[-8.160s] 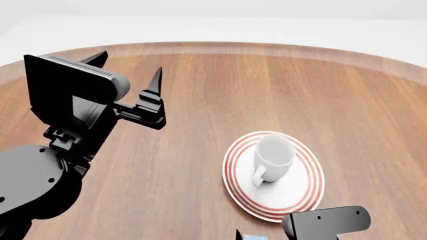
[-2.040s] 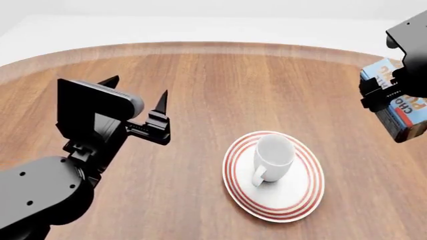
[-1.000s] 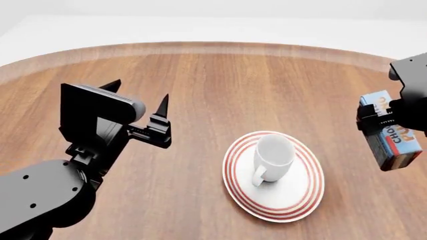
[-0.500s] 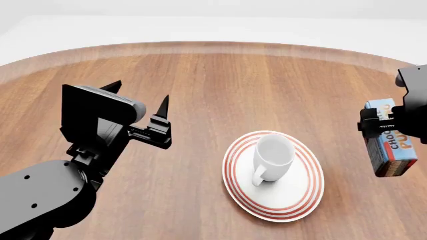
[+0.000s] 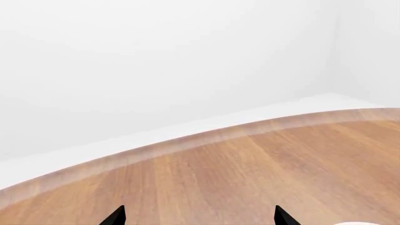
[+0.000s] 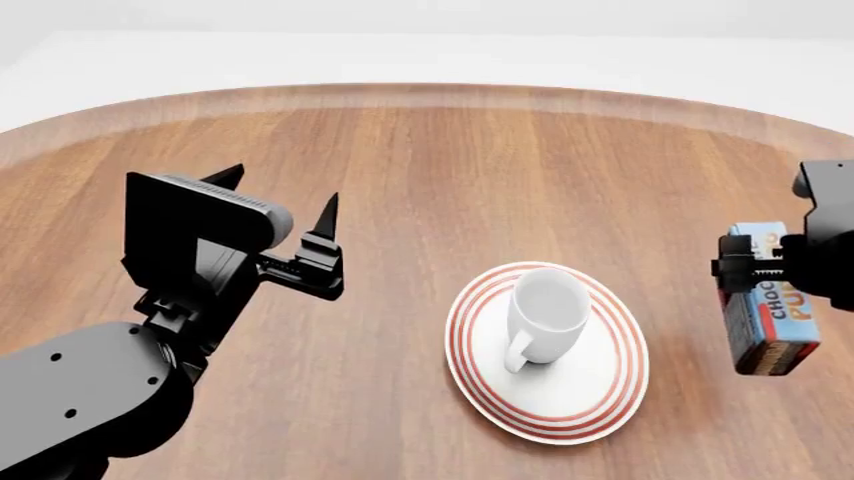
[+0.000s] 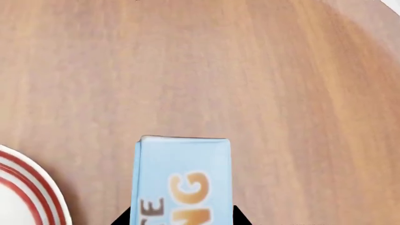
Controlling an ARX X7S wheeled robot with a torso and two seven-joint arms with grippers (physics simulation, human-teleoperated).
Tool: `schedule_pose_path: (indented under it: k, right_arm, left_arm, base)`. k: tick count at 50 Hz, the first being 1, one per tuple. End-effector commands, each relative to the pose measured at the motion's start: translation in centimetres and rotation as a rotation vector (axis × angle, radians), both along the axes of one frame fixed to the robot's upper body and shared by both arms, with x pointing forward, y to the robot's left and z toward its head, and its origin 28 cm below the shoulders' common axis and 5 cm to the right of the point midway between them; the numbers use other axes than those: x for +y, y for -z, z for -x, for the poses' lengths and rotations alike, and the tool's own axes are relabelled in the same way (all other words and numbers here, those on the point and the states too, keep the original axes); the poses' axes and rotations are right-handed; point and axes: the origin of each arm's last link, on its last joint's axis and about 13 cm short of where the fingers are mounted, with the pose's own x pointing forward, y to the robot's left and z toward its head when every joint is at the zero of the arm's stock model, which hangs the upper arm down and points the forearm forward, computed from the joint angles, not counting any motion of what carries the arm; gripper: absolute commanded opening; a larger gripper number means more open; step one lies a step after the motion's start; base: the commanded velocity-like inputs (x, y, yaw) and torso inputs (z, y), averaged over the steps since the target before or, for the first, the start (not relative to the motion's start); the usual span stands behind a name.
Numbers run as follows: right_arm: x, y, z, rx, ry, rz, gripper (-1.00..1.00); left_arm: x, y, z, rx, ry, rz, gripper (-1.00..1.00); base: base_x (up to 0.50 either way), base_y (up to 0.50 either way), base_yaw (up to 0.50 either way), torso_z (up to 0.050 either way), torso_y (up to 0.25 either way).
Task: Pick up the white mug and put it on the plate, and put the chocolate pudding to the right of the plate.
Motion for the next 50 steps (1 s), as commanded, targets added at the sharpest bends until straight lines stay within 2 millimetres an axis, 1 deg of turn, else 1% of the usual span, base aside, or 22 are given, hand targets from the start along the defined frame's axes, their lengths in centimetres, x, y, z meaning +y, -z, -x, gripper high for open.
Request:
schedule_pose_path:
  k: [1,7,20,28,50]
  right_arm:
    - [0.1,0.2,-0.2,-0.033,-0.004,-0.057,-1.00]
    - [0.0,0.5,-0.1,-0.033,0.003,-0.063,-1.00]
    - [0.1,1.5,-0.1,-0.008,-0.006,-0.045,-1.00]
    - [0.2,2.4,0.0,-0.001,-0.012,-0.057,-1.00]
    - [0.1,4.1,0.0,-0.002,0.004,-0.079,-1.00]
  left_arm:
    - [-0.3,-0.3,-0.2,-0.019,0.028,-0.003,1.00]
    - [-0.4,-0.3,-0.2,-0.019,0.030,-0.005,1.00]
    - [-0.4,-0.1,-0.1,-0.016,0.031,-0.005,1.00]
    - [-0.4,-0.1,-0.2,-0.015,0.031,-0.006,1.00]
    - [-0.6,0.0,-0.3,-0.009,0.037,-0.013,1.00]
  base:
    - [0.00,0.00,0.00,0.000,0.000]
    - [0.00,0.00,0.00,0.000,0.000]
    - [0.00,0.00,0.00,0.000,0.000]
    - [0.00,0.00,0.00,0.000,0.000]
    - [0.00,0.00,0.00,0.000,0.000]
